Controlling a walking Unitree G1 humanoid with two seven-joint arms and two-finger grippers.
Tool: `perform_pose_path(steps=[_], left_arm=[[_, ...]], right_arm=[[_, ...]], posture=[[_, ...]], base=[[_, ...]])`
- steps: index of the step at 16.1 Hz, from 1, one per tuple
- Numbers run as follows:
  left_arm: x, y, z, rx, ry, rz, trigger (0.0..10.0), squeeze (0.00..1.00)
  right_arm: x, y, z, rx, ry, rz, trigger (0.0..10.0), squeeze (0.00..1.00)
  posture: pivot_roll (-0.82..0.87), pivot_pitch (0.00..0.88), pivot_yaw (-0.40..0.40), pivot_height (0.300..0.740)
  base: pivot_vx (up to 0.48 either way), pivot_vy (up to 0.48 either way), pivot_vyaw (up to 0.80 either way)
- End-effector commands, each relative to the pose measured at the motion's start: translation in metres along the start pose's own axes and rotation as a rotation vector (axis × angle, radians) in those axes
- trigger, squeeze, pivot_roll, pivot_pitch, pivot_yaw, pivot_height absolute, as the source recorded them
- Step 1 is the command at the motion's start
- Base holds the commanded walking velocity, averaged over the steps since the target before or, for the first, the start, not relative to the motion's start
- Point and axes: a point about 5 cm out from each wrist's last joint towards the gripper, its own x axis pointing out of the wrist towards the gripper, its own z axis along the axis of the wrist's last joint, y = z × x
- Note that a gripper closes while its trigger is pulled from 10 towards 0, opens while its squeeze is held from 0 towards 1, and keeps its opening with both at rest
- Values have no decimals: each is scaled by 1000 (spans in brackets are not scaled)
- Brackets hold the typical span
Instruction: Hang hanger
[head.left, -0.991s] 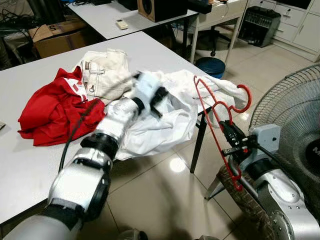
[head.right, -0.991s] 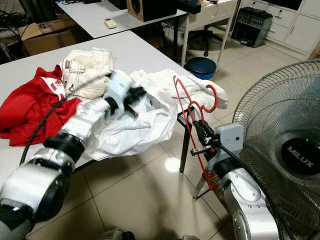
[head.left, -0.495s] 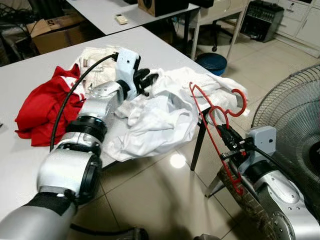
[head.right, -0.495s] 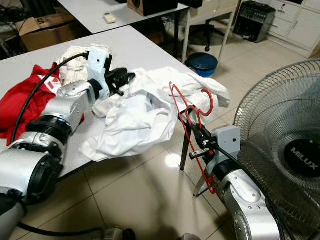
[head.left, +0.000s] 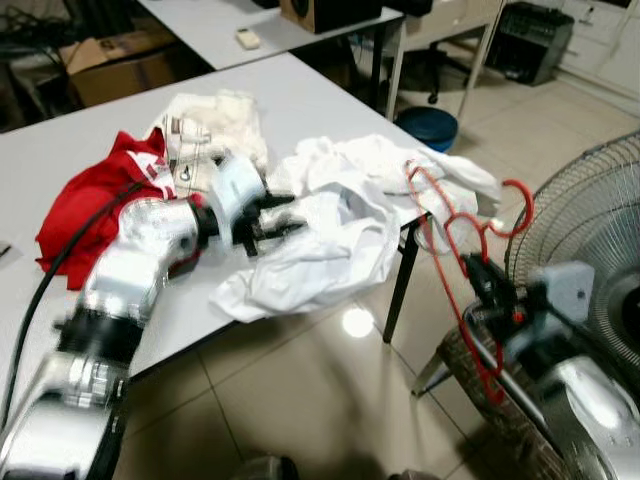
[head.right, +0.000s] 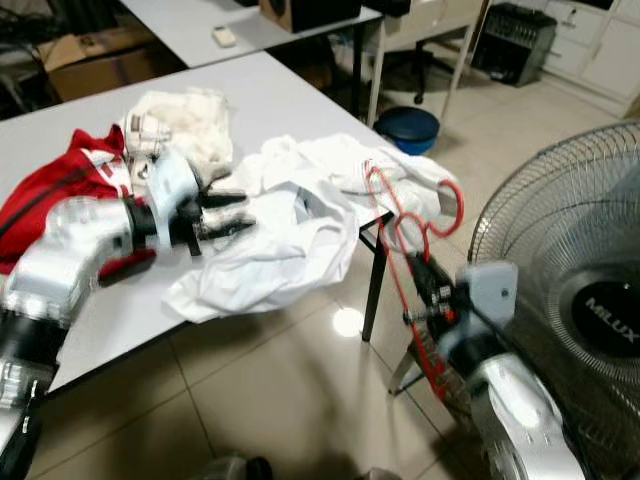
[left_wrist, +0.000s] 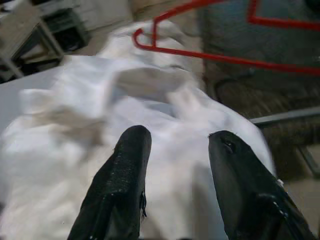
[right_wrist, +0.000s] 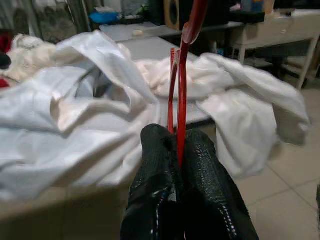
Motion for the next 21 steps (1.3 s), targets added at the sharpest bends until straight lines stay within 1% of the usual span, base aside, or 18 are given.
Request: perform_pose_path(steps=[1,3,5,7,8,10,11,12,13,21], left_arm=[[5,-9,-1,43,19,1,10000,0],[14,-16,-10,85,72,95,10000,0],[26,-26,-13,133,55,149,10000,0],[31,-34,-15,172,34,157,10000,0],[33,-36,-18,185,40,168,10000,0],[34,-38,-25,206,71,162,10000,0],[33,-38,-26,210,71,168,10000,0],[33,-36,-25,198,55,171,3647,0],[32,-34,-24,189,32,182,0,0],[30,-35,-27,175,9,168,0,0]], right_arm=[[-4,-1,-1,5,-4,9,10000,0],[-8,-4,-3,32,-2,5,10000,0],[-13,-1,-7,48,14,39,10000,0],[-19,-1,-11,53,24,38,10000,0],[-20,-1,-12,53,28,32,10000,0],[-22,-2,-13,57,28,27,10000,0],[-22,-2,-13,57,27,28,10000,0],[-22,-1,-13,58,25,30,10000,0],[-23,-1,-13,55,24,35,10000,0],[-22,0,-15,50,26,41,10000,0]], posture=[[-173,64,74,740],[-177,67,75,740],[-188,71,80,740],[-193,75,83,740],[-194,75,85,740],[-195,77,88,740],[-195,79,89,740],[-192,79,91,740],[-192,79,91,740],[-189,77,91,740]], base=[[0,0,0],[0,0,0],[0,0,0],[0,0,0],[0,0,0],[0,0,0],[0,0,0],[0,0,0],[0,0,0],[0,0,0]])
